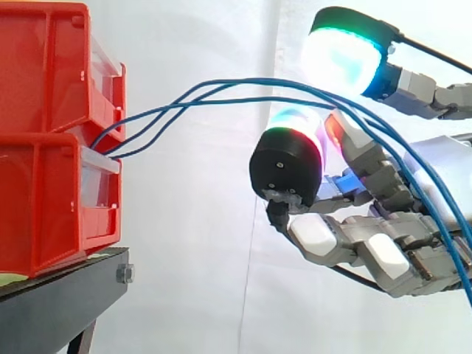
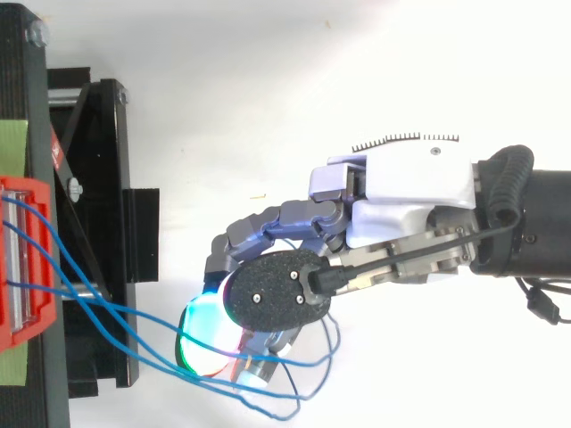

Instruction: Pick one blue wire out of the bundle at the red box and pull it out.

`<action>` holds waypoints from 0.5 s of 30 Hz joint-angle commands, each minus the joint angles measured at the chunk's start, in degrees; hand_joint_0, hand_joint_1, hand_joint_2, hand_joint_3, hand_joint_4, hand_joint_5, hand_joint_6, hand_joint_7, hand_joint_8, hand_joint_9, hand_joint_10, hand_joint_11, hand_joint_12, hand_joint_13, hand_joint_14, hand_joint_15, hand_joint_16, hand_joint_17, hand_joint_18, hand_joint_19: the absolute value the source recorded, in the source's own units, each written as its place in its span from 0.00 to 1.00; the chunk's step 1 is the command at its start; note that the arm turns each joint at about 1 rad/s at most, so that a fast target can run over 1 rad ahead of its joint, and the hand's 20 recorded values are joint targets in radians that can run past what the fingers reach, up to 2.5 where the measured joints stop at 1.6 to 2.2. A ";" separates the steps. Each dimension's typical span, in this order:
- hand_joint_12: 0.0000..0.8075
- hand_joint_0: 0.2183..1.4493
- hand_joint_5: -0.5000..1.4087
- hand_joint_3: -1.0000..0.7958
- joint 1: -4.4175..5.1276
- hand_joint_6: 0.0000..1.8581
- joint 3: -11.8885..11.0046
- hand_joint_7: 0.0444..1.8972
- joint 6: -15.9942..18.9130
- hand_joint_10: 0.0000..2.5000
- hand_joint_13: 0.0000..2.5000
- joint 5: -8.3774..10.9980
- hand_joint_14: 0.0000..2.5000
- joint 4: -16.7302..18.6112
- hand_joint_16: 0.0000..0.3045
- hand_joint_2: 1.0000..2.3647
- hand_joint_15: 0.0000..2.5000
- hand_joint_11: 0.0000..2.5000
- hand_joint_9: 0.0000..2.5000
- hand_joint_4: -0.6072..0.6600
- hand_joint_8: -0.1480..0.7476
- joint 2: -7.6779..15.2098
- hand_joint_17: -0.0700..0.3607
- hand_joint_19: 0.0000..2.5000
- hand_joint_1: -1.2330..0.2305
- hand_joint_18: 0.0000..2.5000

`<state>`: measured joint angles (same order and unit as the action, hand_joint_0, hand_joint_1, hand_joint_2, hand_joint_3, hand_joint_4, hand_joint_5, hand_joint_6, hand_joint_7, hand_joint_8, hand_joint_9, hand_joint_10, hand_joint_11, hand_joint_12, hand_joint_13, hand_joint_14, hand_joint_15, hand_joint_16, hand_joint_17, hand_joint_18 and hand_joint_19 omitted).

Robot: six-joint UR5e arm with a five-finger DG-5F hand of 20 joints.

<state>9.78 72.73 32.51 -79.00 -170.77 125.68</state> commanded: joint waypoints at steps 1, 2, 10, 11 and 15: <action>0.44 0.17 0.30 0.28 -0.02 0.27 0.04 0.56 0.01 0.00 0.26 -0.01 0.00 0.27 0.21 0.00 0.10 0.04 0.47 0.60 0.35 0.01 0.50 0.23 0.45 0.23; 0.43 0.17 0.30 0.28 -0.02 0.27 0.04 0.56 -0.08 0.00 0.26 -0.01 0.00 0.18 0.21 0.00 0.10 0.04 0.48 0.60 0.35 0.01 0.49 0.23 0.45 0.23; 0.41 0.20 0.30 0.28 -0.02 0.27 0.04 0.56 -0.26 0.00 0.27 -0.01 0.00 0.27 0.20 0.00 0.10 0.03 0.50 0.59 0.32 0.01 0.48 0.23 0.52 0.24; 0.41 0.20 0.30 0.28 0.07 0.27 0.04 0.57 -0.26 0.00 0.27 -0.01 0.00 0.27 0.20 0.00 0.10 0.03 0.50 0.59 0.32 0.01 0.48 0.23 0.52 0.24; 0.43 0.19 0.29 0.28 -0.02 0.27 0.04 0.55 -0.26 0.00 0.26 -0.01 0.00 0.18 0.20 0.00 0.11 0.05 0.48 0.60 0.35 0.01 0.49 0.24 0.52 0.23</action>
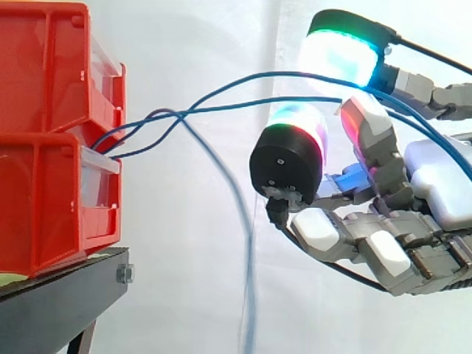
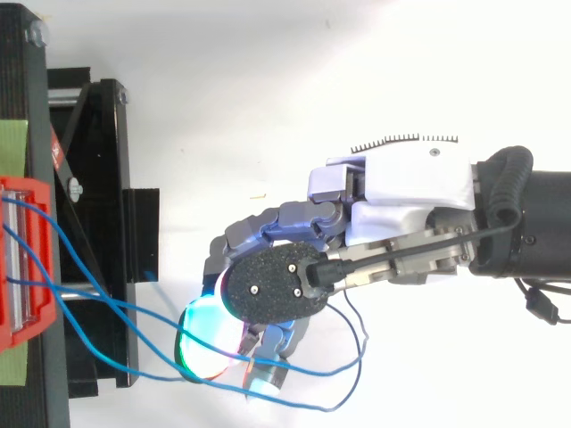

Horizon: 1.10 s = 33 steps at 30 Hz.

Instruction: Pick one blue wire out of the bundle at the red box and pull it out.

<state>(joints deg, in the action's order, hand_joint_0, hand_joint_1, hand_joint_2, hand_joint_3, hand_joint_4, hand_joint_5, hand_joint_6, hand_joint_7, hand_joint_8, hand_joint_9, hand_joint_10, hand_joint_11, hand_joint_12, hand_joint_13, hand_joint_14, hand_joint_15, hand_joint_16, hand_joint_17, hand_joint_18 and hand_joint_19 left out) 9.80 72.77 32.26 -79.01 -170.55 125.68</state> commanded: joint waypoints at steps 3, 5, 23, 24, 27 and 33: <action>0.47 0.18 0.27 0.28 -0.05 0.27 0.00 0.51 -0.01 0.00 0.24 0.00 0.01 0.04 0.22 0.00 0.11 0.07 0.43 0.64 0.40 0.00 0.51 0.24 0.53 0.21; 0.48 0.18 0.26 0.28 -0.05 0.27 0.00 0.49 -0.01 0.00 0.23 0.00 0.00 0.04 0.22 0.00 0.12 0.08 0.42 0.65 0.41 0.00 0.52 0.25 0.54 0.20; 0.46 0.26 0.25 0.31 -0.05 0.31 0.00 0.71 -0.89 0.01 0.22 0.00 0.01 0.13 0.20 0.00 0.14 0.19 0.41 0.58 0.43 0.00 0.48 0.25 0.40 0.17; 0.46 0.26 0.25 0.32 0.04 0.31 0.00 0.70 -0.89 0.01 0.22 0.00 0.01 0.13 0.20 0.00 0.14 0.19 0.41 0.59 0.44 0.00 0.48 0.25 0.40 0.17; 0.45 0.26 0.24 0.32 0.04 0.32 0.00 0.68 -0.89 0.01 0.22 0.00 0.01 0.13 0.20 0.00 0.14 0.20 0.41 0.58 0.43 0.00 0.48 0.26 0.39 0.17; 0.45 0.28 0.23 0.35 0.04 0.36 0.00 0.60 -0.89 0.01 0.21 0.00 0.01 0.13 0.20 0.01 0.14 0.22 0.40 0.59 0.43 -0.09 0.48 0.26 0.34 0.17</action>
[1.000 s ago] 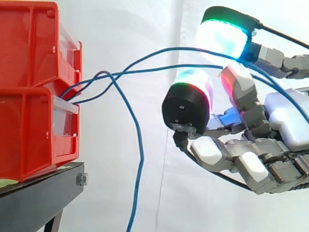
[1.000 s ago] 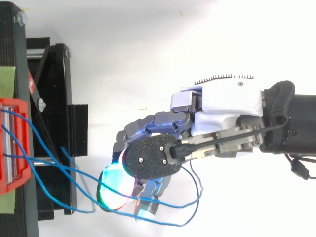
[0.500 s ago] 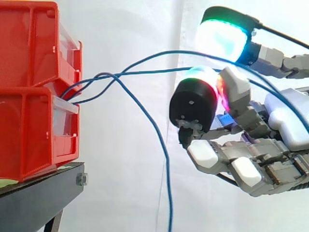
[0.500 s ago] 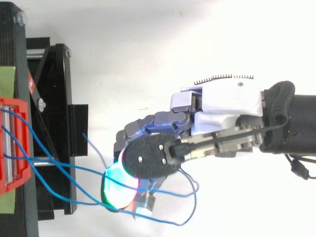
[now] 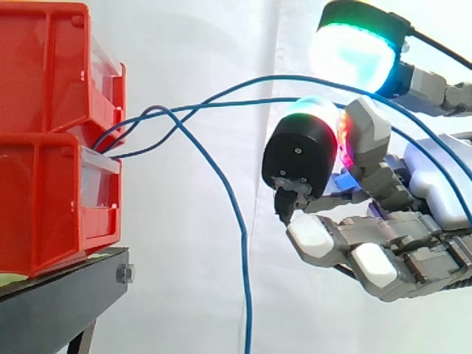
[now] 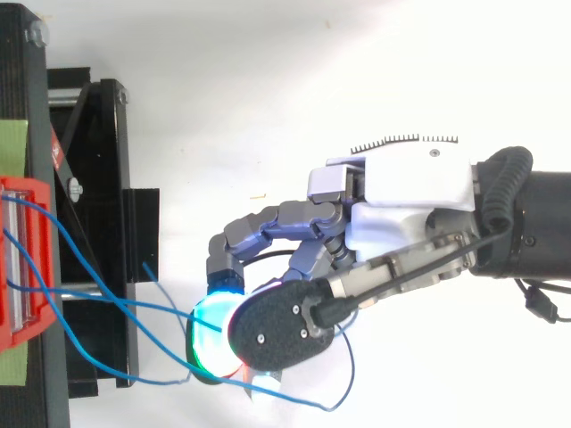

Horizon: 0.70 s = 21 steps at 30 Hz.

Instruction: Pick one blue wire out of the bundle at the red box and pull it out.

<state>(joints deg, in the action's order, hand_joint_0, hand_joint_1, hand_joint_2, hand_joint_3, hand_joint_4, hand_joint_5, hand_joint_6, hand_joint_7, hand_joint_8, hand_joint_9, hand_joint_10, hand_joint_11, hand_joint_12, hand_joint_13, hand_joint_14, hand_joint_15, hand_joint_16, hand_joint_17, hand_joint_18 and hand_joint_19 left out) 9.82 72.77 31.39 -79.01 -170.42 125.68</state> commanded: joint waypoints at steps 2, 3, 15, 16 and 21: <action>0.46 0.28 0.22 0.37 0.02 0.38 0.00 0.57 -0.01 0.01 0.21 0.00 0.01 0.00 0.20 0.01 0.15 0.22 0.40 0.59 0.43 0.01 0.48 0.26 0.33 0.16; 0.46 0.28 0.22 0.38 0.02 0.39 0.00 0.56 -0.01 0.01 0.21 0.00 0.01 0.00 0.20 0.01 0.14 0.23 0.39 0.60 0.43 0.01 0.48 0.26 0.33 0.16; 0.46 0.28 0.21 0.40 0.02 0.41 0.00 0.52 -0.10 0.01 0.21 0.00 0.01 0.00 0.20 0.01 0.15 0.23 0.39 0.60 0.43 0.01 0.48 0.26 0.32 0.16; 0.46 0.28 0.21 0.40 -0.06 0.41 0.00 0.52 -0.10 0.01 0.21 0.00 0.01 0.00 0.20 0.01 0.14 0.23 0.38 0.60 0.43 0.01 0.48 0.26 0.32 0.16; 0.46 0.28 0.21 0.43 0.02 0.42 0.00 0.52 -0.18 0.01 0.21 0.00 0.01 0.00 0.20 0.01 0.14 0.23 0.38 0.60 0.44 0.01 0.48 0.26 0.31 0.16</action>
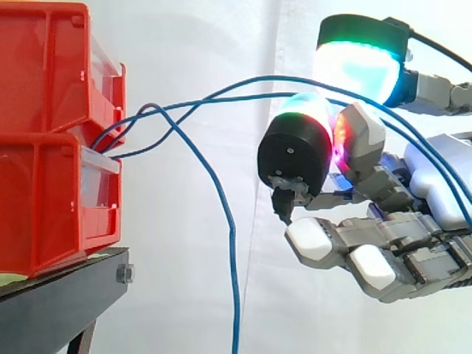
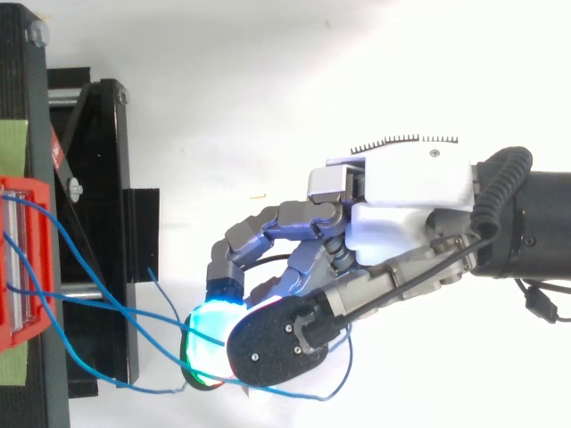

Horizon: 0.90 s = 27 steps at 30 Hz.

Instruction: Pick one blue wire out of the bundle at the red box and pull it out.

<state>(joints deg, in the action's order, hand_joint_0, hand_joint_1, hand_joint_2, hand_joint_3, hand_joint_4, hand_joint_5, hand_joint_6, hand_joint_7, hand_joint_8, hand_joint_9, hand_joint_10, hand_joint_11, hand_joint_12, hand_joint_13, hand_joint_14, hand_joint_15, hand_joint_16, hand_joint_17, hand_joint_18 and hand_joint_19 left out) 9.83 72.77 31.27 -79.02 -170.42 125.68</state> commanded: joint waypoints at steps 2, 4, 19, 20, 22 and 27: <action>0.47 0.28 0.20 0.43 0.01 0.43 0.00 0.50 -0.16 0.01 0.21 0.00 0.01 0.00 0.21 0.01 0.14 0.23 0.38 0.61 0.45 -0.09 0.49 0.25 0.31 0.17; 0.47 0.28 0.20 0.44 -0.08 0.44 0.00 0.50 -0.33 0.01 0.21 0.00 0.01 0.00 0.21 0.01 0.15 0.24 0.39 0.62 0.45 0.00 0.49 0.25 0.31 0.17; 0.48 0.29 0.20 0.48 0.01 0.46 0.00 0.47 -1.04 0.01 0.22 0.00 0.01 0.00 0.22 0.01 0.15 0.24 0.39 0.57 0.45 0.00 0.51 0.25 0.30 0.18; 0.48 0.29 0.20 0.48 0.01 0.46 0.00 0.47 -1.04 0.01 0.22 0.00 0.01 0.00 0.22 0.01 0.15 0.24 0.39 0.58 0.45 0.00 0.51 0.25 0.30 0.18; 0.47 0.28 0.20 0.45 0.01 0.46 0.00 0.45 -1.04 0.01 0.21 0.00 0.01 0.00 0.21 0.01 0.14 0.23 0.39 0.61 0.44 0.00 0.50 0.25 0.32 0.18; 0.46 0.25 0.22 0.37 0.01 0.40 0.00 0.52 -1.12 0.01 0.21 0.00 0.01 0.00 0.21 0.01 0.15 0.23 0.41 0.62 0.44 0.00 0.50 0.26 0.40 0.17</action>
<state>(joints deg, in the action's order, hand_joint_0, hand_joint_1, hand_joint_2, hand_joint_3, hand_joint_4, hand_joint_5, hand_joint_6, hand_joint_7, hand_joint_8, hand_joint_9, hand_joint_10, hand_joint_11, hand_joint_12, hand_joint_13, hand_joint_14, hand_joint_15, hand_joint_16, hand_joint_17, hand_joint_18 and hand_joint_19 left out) 9.83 72.77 30.23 -79.01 -170.41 125.65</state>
